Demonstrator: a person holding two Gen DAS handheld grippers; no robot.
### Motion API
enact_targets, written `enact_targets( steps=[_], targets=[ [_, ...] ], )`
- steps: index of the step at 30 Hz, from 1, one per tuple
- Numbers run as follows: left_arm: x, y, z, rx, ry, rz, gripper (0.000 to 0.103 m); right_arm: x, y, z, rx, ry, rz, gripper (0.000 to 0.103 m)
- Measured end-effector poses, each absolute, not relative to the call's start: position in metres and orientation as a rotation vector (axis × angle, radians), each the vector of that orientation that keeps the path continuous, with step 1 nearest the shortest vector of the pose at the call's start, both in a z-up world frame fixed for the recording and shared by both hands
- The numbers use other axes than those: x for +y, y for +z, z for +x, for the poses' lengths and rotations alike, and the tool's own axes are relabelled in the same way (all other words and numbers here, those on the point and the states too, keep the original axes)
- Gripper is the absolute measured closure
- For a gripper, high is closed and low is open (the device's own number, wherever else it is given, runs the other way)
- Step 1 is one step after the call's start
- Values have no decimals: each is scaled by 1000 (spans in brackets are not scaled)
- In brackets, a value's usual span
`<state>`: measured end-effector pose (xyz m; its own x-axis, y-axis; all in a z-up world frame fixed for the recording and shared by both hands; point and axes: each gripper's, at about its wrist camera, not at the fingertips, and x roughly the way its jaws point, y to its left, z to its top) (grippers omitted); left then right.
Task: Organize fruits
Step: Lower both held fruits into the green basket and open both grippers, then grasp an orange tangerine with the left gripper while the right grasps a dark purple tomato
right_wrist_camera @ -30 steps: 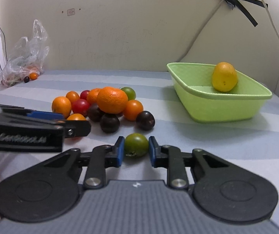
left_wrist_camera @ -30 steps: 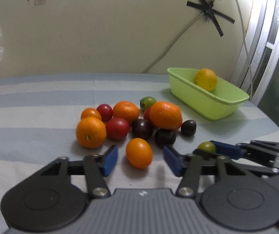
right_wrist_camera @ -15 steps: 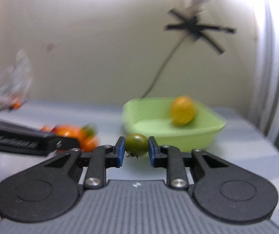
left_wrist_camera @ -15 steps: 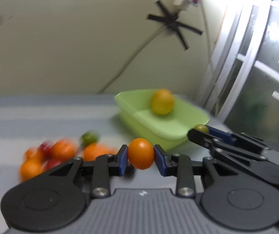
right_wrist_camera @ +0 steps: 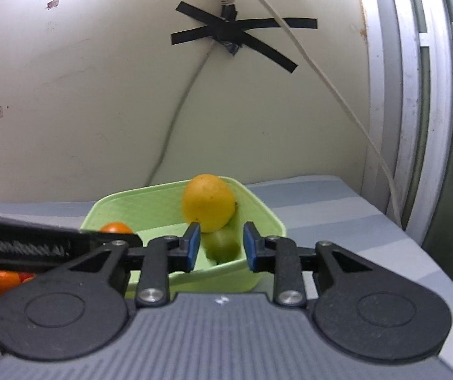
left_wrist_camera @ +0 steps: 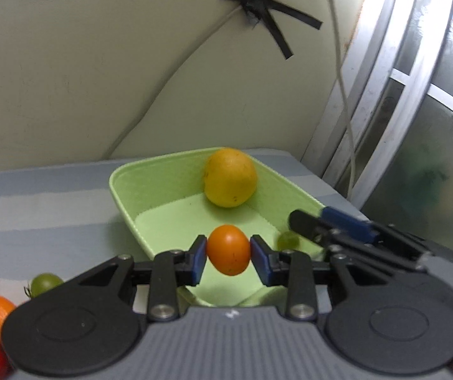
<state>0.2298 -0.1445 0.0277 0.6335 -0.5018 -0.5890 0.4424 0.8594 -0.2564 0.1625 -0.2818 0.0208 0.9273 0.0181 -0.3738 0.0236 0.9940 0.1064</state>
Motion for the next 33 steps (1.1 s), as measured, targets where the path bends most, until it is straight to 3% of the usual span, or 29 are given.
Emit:
enact_targets(
  steps=[2, 7, 12, 22, 26, 29, 33],
  targets=[
    [-138, 30, 225, 693, -540, -101, 65, -288, 23, 160, 363, -11, 135, 57],
    [-103, 62, 202, 607, -514, -138, 65, -298, 26, 152, 311, -39, 184, 57],
    [-18, 87, 162, 515, -380, -218, 64, -314, 26, 147, 274, -90, 250, 57],
    [109, 48, 100, 590, -127, -261, 64, -294, 30, 123, 292, -14, 291, 57],
    [114, 33, 109, 631, -177, -315, 63, -244, 29, 107, 343, 168, 244, 56],
    [100, 27, 121, 631, -222, -295, 52, -197, 24, 102, 385, 277, 150, 56],
    [80, 18, 130, 656, -254, -270, 52, -154, 18, 108, 423, 325, 36, 56]
  ],
)
